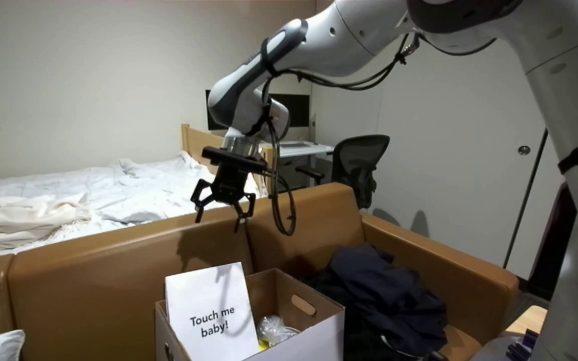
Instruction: Remove the black jersey and white paper bag out of the box
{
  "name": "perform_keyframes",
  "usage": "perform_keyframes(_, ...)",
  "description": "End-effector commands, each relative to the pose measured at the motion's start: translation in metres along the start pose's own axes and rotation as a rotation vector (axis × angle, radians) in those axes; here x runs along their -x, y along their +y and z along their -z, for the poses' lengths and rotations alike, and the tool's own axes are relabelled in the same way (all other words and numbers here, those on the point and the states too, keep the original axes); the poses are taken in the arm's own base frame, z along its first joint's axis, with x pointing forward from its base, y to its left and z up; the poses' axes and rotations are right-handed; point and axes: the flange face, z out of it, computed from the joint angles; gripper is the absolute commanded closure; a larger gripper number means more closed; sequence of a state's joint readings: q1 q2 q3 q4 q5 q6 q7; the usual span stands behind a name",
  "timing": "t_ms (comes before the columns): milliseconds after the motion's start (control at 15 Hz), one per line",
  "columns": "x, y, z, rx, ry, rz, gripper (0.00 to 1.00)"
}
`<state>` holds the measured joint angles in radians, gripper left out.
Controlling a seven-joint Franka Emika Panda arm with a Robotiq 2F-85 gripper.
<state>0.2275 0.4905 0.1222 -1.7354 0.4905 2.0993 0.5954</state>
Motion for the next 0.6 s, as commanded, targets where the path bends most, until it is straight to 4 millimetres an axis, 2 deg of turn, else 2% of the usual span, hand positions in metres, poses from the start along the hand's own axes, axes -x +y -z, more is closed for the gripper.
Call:
perform_keyframes(0,0.017,0.028,-0.016,0.0,0.021,-0.194,0.0)
perform_keyframes(67,0.025,0.034,-0.019,0.05,0.037,-0.231,0.0)
perform_keyframes(133,0.002,0.019,-0.028,0.025,-0.001,-0.147,0.0)
perform_keyframes(267,0.01,0.027,-0.03,0.046,0.002,-0.196,0.0)
perform_keyframes(400,-0.001,0.006,-0.038,-0.03,-0.003,-0.161,0.0)
perform_keyframes(533,-0.021,-0.01,-0.042,-0.133,-0.051,-0.277,0.0)
